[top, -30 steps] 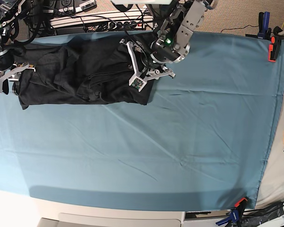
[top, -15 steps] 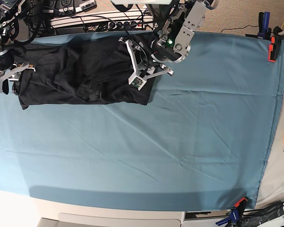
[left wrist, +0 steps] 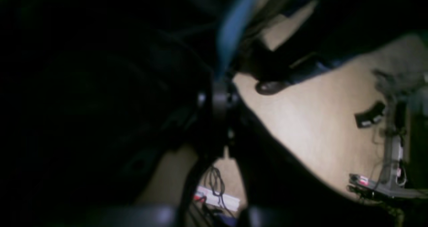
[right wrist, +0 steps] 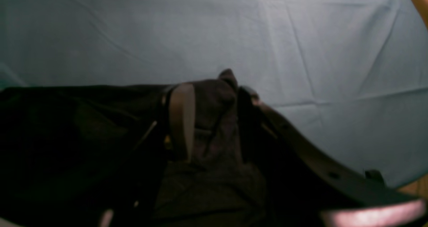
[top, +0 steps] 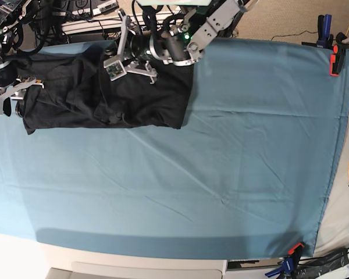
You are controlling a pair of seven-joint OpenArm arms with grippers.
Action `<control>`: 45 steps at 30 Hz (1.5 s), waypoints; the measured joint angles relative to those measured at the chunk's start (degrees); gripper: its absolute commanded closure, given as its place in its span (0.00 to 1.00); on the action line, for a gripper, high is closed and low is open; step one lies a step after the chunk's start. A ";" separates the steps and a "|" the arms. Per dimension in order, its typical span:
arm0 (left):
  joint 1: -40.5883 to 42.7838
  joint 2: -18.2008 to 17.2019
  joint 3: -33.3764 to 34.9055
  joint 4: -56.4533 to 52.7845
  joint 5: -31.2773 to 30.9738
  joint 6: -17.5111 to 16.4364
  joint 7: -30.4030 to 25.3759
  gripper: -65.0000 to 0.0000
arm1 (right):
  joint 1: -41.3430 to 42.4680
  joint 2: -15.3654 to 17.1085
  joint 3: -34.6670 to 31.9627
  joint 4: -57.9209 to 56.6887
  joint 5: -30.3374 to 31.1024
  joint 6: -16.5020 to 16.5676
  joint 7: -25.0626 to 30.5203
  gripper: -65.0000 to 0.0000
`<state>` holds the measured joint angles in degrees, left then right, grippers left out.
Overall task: Fold the T-shirt properly
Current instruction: 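Open the left gripper to release the folded end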
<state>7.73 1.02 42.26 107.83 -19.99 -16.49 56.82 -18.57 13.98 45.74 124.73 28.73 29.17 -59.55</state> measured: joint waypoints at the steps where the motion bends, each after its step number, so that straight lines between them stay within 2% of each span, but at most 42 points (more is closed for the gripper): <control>1: -0.13 -0.07 0.17 0.00 -0.02 0.04 -0.17 1.00 | -0.04 0.00 0.00 0.00 -0.17 -0.02 0.00 0.66; 8: -0.13 -0.09 0.20 0.00 0.00 0.13 -0.24 1.00 | 0.00 0.00 0.00 0.00 -0.15 -0.02 0.04 0.66; 9: -0.13 -0.09 0.20 0.00 0.26 0.13 -0.07 0.96 | 0.00 0.02 0.00 0.00 -0.15 -0.02 0.04 0.66; 12: -0.13 -0.09 0.20 0.00 1.53 0.13 0.11 0.68 | -0.02 0.00 0.00 0.00 -0.15 -0.02 0.04 0.66; 14: -0.11 -0.09 0.22 0.00 2.99 0.13 0.09 0.58 | 0.00 0.00 0.00 0.00 -0.13 -0.02 0.04 0.66; 17: -0.11 -0.09 0.22 0.00 4.13 1.27 0.09 0.58 | 0.00 0.02 0.00 0.00 -0.15 -0.02 0.04 0.66; 30: -1.09 0.09 0.76 3.02 6.05 1.64 1.38 0.58 | 0.00 0.00 0.00 0.00 -0.15 -0.02 0.04 0.66; 34: -1.22 0.07 0.81 4.96 11.17 1.73 1.40 0.58 | 0.00 0.00 0.00 0.00 -0.15 -0.02 0.04 0.66; 39: -2.91 0.07 0.85 5.31 22.60 5.88 1.46 0.58 | -0.02 0.02 0.00 0.00 1.66 -0.02 0.04 0.66; 42: -3.93 -0.09 0.85 5.31 28.48 9.64 1.36 0.58 | -0.02 0.00 0.00 0.00 2.23 -0.02 0.04 0.66; 44: -4.31 -0.76 0.85 5.31 30.71 11.96 1.20 0.58 | 0.00 0.02 0.00 0.00 2.21 0.00 0.04 0.66; 45: -4.44 -1.36 0.85 5.31 31.34 12.00 0.94 0.58 | 0.00 0.02 0.00 0.00 1.36 0.02 0.07 0.66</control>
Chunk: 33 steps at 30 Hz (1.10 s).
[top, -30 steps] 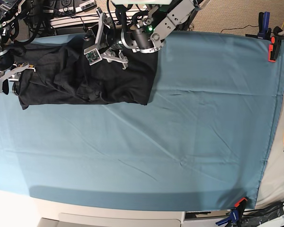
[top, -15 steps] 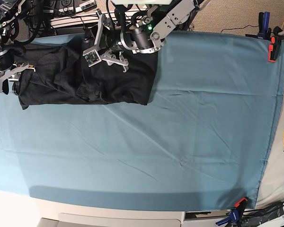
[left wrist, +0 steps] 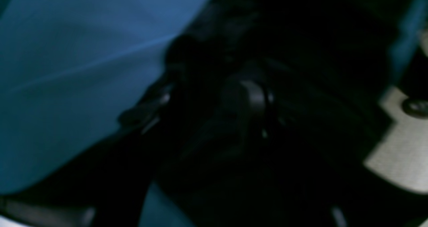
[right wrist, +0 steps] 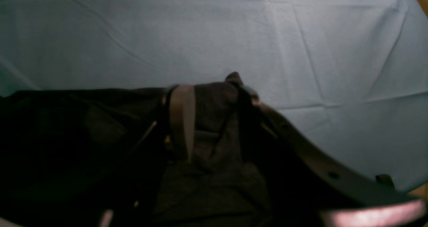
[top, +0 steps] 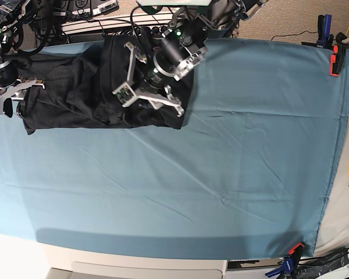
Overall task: Fold the T-shirt properly
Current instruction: 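Open the left gripper to release the folded end, then raise the left gripper away and open the right gripper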
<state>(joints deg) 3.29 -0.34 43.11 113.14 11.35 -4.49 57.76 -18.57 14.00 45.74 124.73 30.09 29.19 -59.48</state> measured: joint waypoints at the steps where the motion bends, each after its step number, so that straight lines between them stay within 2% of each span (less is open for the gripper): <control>1: 0.00 -0.57 -0.02 0.00 0.04 0.50 0.02 0.58 | 0.00 0.00 0.00 -0.31 -1.77 0.11 0.48 0.66; 5: 0.04 -4.68 -2.40 0.00 0.04 0.44 0.09 0.58 | 0.39 0.63 0.00 -6.05 -9.35 -0.55 4.96 0.64; 8: 0.31 -7.65 -5.88 0.00 0.20 0.90 0.26 0.58 | 2.82 3.96 -0.02 -15.37 -10.40 -0.55 5.40 0.44; 11: 1.16 -10.67 -9.07 0.00 -1.31 0.90 0.44 0.58 | 6.62 8.02 -0.04 -26.71 -9.86 -1.73 5.42 0.40; 13: 1.66 -12.61 -10.97 0.00 -3.06 0.83 0.50 0.58 | 9.16 10.40 0.07 -33.48 -6.67 -2.69 4.85 0.40; 16: 2.45 -14.60 -13.53 0.00 -3.21 0.87 0.70 0.58 | 14.29 13.84 0.04 -41.46 2.51 -2.45 -0.39 0.40; 20: 2.51 -15.21 -15.54 0.00 -3.28 0.87 0.66 0.58 | 20.15 17.29 -0.04 -49.33 14.53 2.03 -6.45 0.40; 24: 2.71 -15.19 -15.91 0.02 -3.45 0.87 0.61 0.58 | 20.74 19.85 -0.02 -55.93 21.55 4.63 -11.50 0.40; 29: 4.26 -15.10 -15.91 0.02 -3.45 0.87 0.63 0.58 | 20.52 23.61 -0.04 -63.93 32.41 9.42 -18.45 0.40; 33: 4.66 -15.08 -15.91 0.02 -3.45 0.87 0.46 0.58 | 20.50 26.08 -0.04 -70.97 34.38 9.70 -20.00 0.40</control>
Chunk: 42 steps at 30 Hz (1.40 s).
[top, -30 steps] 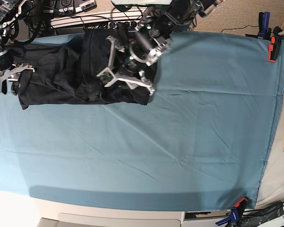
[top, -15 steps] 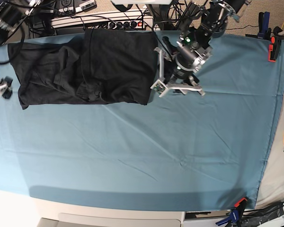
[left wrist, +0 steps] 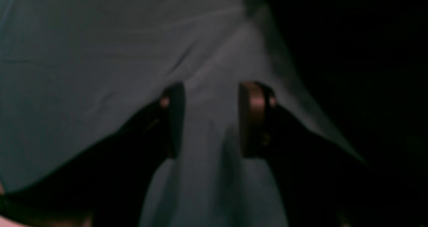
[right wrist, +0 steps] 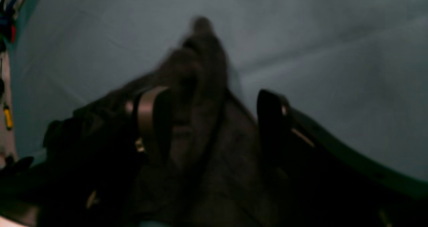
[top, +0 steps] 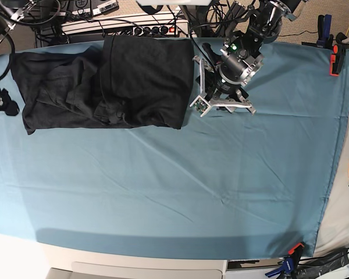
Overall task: Fold the T-shirt properly
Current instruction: 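Raise the left gripper away and open the right gripper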
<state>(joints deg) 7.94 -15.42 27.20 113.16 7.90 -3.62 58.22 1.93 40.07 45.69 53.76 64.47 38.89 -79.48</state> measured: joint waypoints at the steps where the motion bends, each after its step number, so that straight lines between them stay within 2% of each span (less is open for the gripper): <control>1: 0.13 0.00 0.00 0.00 0.00 0.00 0.00 0.58 | -0.04 0.42 0.00 -1.29 -0.07 -0.02 -0.07 0.40; 4: 0.28 -0.02 0.00 0.00 -0.07 0.00 0.00 0.58 | -0.02 1.16 0.00 -2.80 -0.11 -0.02 0.00 0.40; 10: 0.28 -0.02 0.00 0.00 -1.53 0.00 -0.22 0.58 | 0.00 1.01 0.00 -2.82 -6.60 -0.02 4.11 0.40; 16: 0.28 -0.02 0.00 0.00 -1.53 0.00 -0.24 0.58 | 0.00 0.52 0.00 -2.82 -6.54 -0.02 4.52 0.40; 23: 0.28 -0.02 0.00 0.00 -1.53 0.00 -0.87 0.58 | 0.11 -4.52 0.04 -2.82 -2.93 0.87 3.02 0.40; 33: 0.28 -0.02 0.00 0.00 -1.53 0.00 -0.94 0.58 | 0.15 -4.72 0.04 -2.80 -2.60 1.05 1.46 0.40; 42: 0.28 -0.02 0.00 0.00 -1.53 0.00 -1.29 0.58 | 0.74 -3.74 -10.88 -2.21 -0.17 1.49 2.27 0.40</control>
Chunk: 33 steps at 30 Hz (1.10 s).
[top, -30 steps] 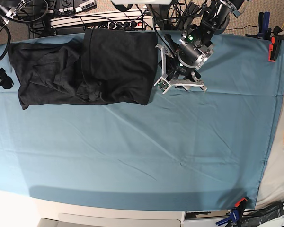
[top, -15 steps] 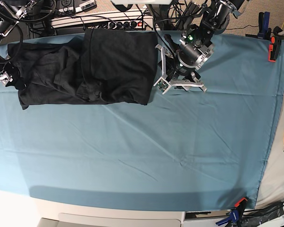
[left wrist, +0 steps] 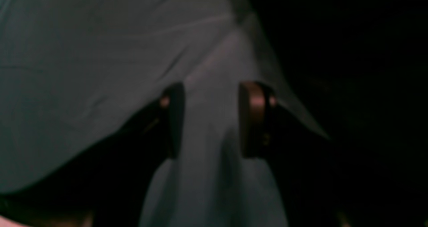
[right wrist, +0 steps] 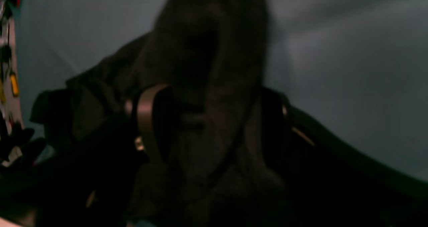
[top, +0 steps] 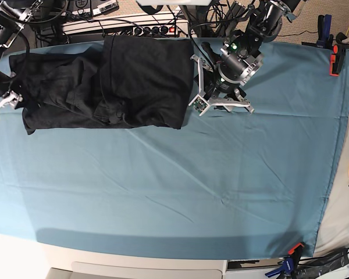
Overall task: Fold the T-shirt properly
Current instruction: 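Raise the left gripper away and open the right gripper, then move the right gripper to the shirt's folded end and grasp it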
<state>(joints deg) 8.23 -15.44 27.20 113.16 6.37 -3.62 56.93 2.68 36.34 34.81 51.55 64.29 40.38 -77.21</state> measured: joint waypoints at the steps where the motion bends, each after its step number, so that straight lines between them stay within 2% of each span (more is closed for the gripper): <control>1: 0.00 0.00 0.00 0.00 0.00 0.00 0.00 0.58 | 0.02 0.00 -1.03 0.13 0.33 0.00 0.28 0.40; 4: 0.00 0.00 0.00 0.00 0.00 0.00 0.00 0.58 | 0.17 0.04 -2.64 0.20 0.76 0.04 0.68 0.43; 9: 0.00 0.00 0.00 0.00 0.00 0.00 -0.02 0.58 | 0.02 -0.09 -2.93 0.07 -0.02 -0.04 0.46 0.74; 11: 0.00 0.00 0.00 0.00 0.02 0.00 -0.02 0.58 | -0.04 -0.22 -2.95 0.02 -0.09 -0.07 0.00 0.83; 16: 0.00 0.00 0.00 0.00 0.17 0.00 0.00 0.58 | -0.15 -0.33 -2.97 0.02 0.35 -0.09 -0.79 0.94; 19: 0.00 0.00 0.00 0.00 1.90 0.00 0.00 0.58 | -0.55 -0.44 -3.13 -0.26 5.29 -0.48 -2.12 1.00; 23: 0.00 0.00 -0.50 0.00 3.45 0.02 0.37 0.58 | -0.92 -1.31 -3.50 -0.57 14.62 -0.46 -3.56 1.00; 25: 0.00 -0.42 -1.16 0.00 3.43 1.46 0.68 0.58 | -0.90 -1.11 -3.48 -0.57 18.60 -0.48 -3.52 1.00; 29: 0.00 -1.11 -4.02 0.59 3.45 1.46 0.87 0.59 | -1.01 -1.16 -3.50 2.29 18.27 -0.48 -3.61 1.00; 33: 0.00 -2.29 -7.39 1.11 3.45 1.46 0.92 0.60 | -1.07 -1.11 -3.48 10.21 18.51 -0.48 -3.72 1.00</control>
<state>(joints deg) 8.23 -17.74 19.81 114.28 9.82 -2.15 57.84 1.61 35.22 31.33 61.76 82.81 39.90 -80.93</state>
